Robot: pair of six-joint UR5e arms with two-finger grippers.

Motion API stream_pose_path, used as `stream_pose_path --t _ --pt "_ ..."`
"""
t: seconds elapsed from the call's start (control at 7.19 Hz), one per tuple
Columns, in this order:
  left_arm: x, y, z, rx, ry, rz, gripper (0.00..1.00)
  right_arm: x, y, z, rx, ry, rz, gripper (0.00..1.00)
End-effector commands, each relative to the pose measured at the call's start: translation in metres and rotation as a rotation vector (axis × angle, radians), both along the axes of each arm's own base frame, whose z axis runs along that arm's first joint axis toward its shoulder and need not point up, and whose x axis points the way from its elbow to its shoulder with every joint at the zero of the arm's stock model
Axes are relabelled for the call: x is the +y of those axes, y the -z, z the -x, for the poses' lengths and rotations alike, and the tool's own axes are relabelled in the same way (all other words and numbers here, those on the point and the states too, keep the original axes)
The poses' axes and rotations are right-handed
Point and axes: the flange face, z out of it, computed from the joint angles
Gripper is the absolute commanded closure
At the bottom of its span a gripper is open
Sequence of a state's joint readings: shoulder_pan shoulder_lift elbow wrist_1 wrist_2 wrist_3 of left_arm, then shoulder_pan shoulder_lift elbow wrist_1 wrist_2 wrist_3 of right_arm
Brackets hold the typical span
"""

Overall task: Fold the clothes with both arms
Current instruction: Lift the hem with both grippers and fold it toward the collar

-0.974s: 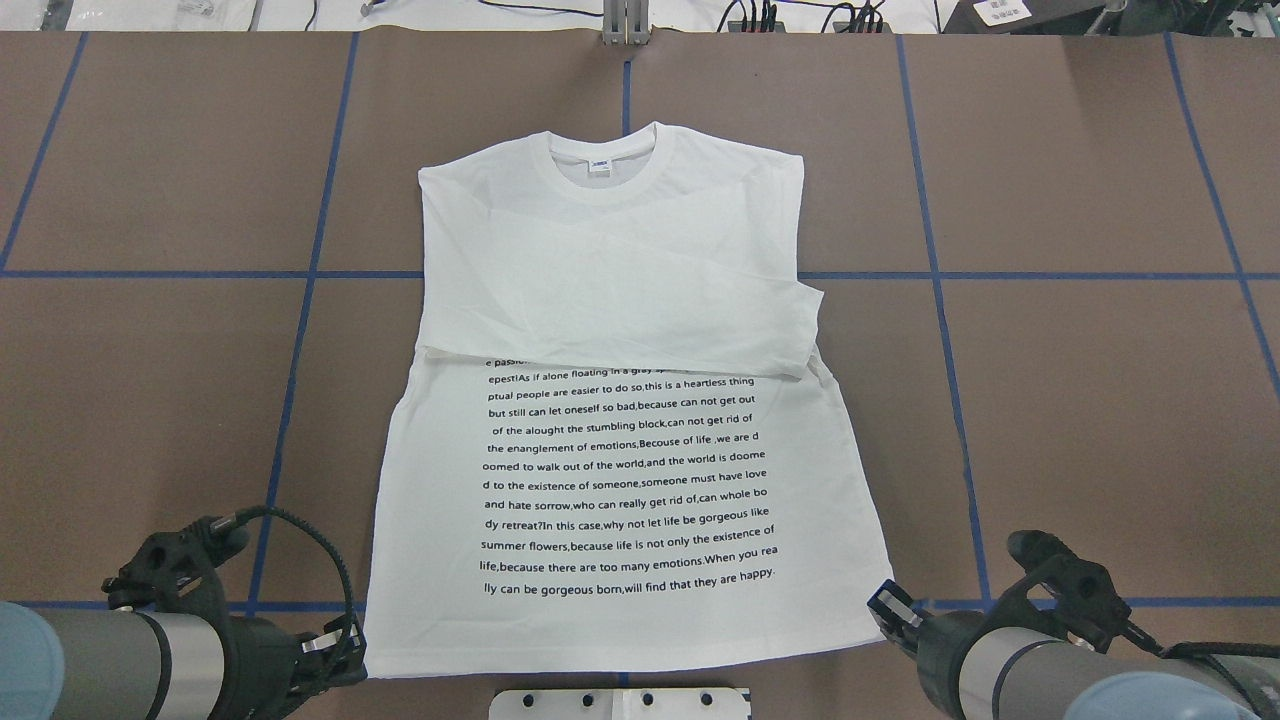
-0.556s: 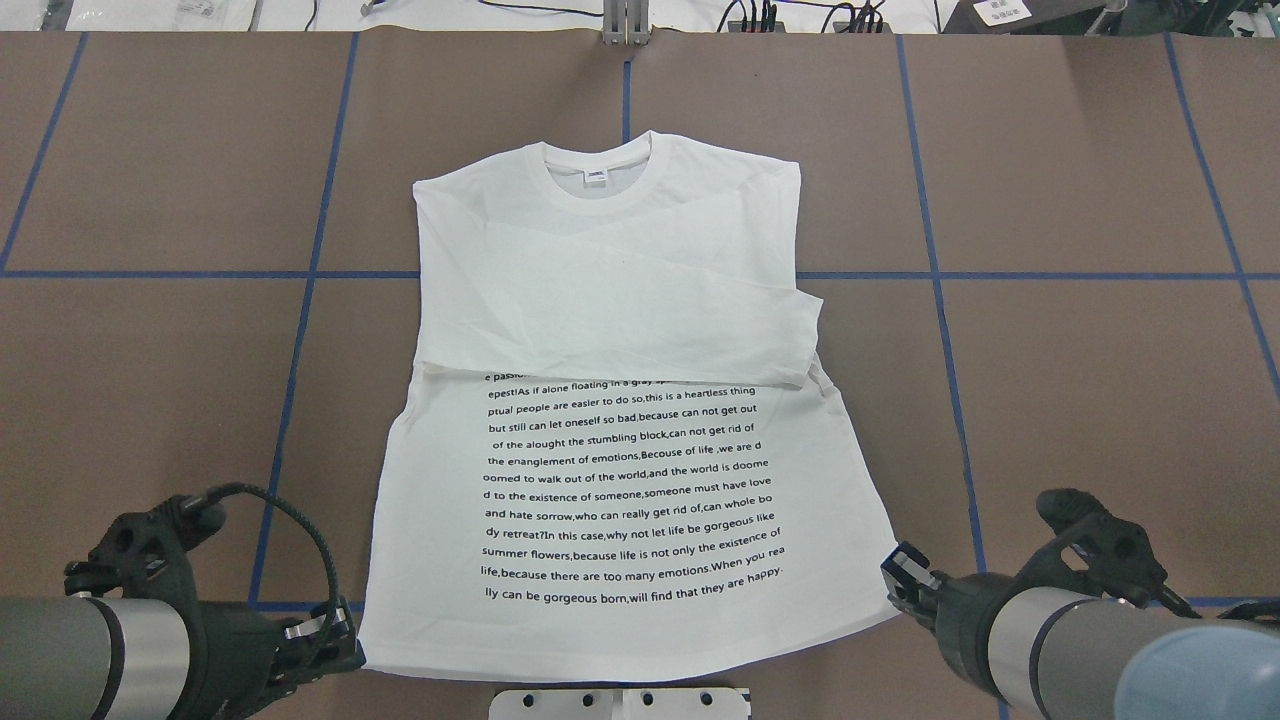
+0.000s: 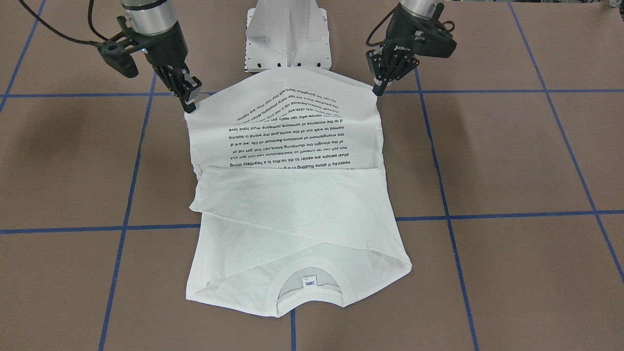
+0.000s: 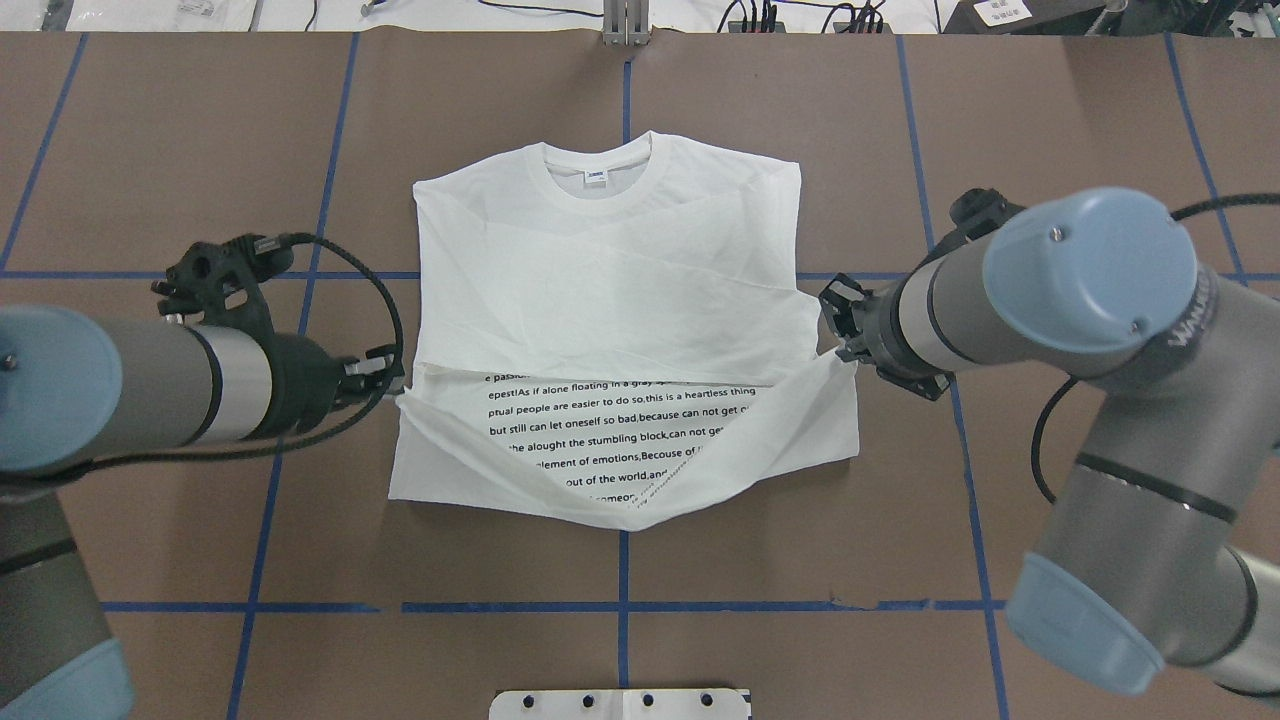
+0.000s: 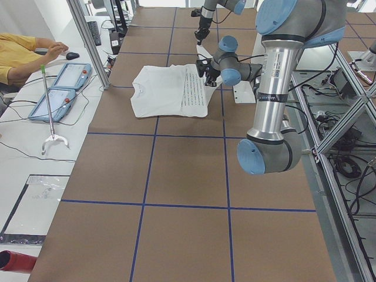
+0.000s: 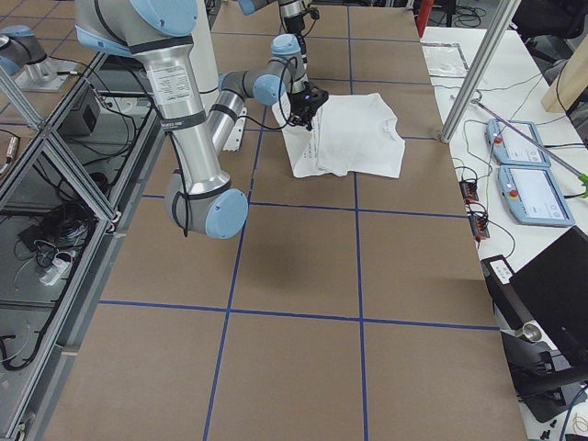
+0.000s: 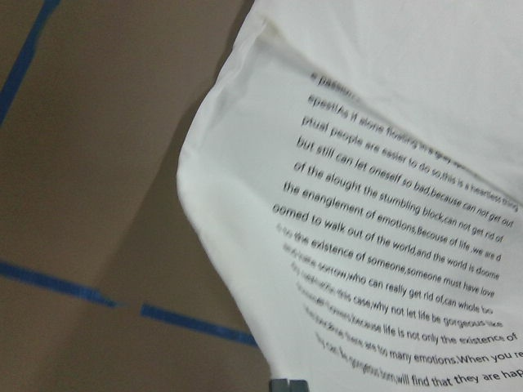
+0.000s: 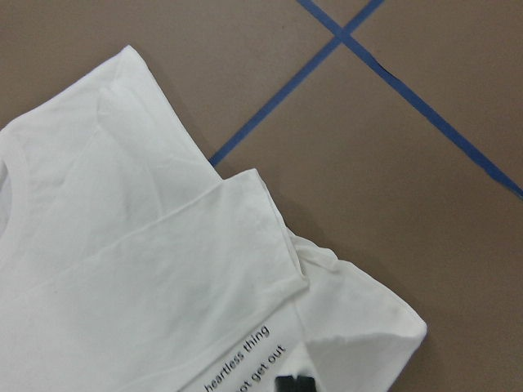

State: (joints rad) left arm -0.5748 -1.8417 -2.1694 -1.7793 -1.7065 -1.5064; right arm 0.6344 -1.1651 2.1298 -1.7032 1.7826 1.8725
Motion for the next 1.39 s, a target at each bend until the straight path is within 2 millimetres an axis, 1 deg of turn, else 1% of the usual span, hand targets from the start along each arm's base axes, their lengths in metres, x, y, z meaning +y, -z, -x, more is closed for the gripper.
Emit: stream_pose_path --t 0.0,0.14,0.28,0.42,0.56,0.7,0.83,0.97,1.11,1.25 --pt "-0.111 -0.006 0.026 -0.061 0.098 -0.055 1.0 -0.091 -0.01 0.008 0.102 0.011 -0.045 1.0" --pt "-0.147 -0.023 0.018 -0.036 0.132 -0.079 1.0 -0.133 -0.01 0.019 0.145 0.009 -0.043 1.0" --pt "-0.183 -0.052 0.013 -0.02 0.167 -0.094 1.0 -0.169 -0.024 0.033 0.194 0.014 -0.029 1.0" --pt "-0.209 -0.069 0.006 -0.005 0.187 -0.11 1.0 -0.214 -0.036 0.052 0.156 -0.015 -0.071 1.0" --pt "-0.229 -0.08 -0.01 -0.016 0.192 -0.101 1.0 -0.244 -0.055 0.07 0.157 -0.023 -0.073 1.0" --pt "-0.251 -0.095 -0.027 -0.004 0.198 -0.115 1.0 -0.268 -0.069 0.076 0.17 -0.029 -0.068 1.0" --pt "-0.271 -0.118 -0.044 0.005 0.201 -0.123 1.0 -0.275 -0.082 0.083 0.156 -0.029 -0.085 1.0" --pt "-0.277 -0.133 -0.05 -0.001 0.2 -0.121 1.0 -0.279 -0.093 0.087 0.157 -0.027 -0.085 1.0" --pt "-0.282 -0.139 -0.054 -0.022 0.219 -0.12 1.0 -0.281 -0.102 0.091 0.16 -0.025 -0.081 1.0" --pt "-0.281 -0.139 -0.058 -0.022 0.216 -0.12 1.0 -0.28 -0.101 0.092 0.158 -0.024 -0.084 1.0"
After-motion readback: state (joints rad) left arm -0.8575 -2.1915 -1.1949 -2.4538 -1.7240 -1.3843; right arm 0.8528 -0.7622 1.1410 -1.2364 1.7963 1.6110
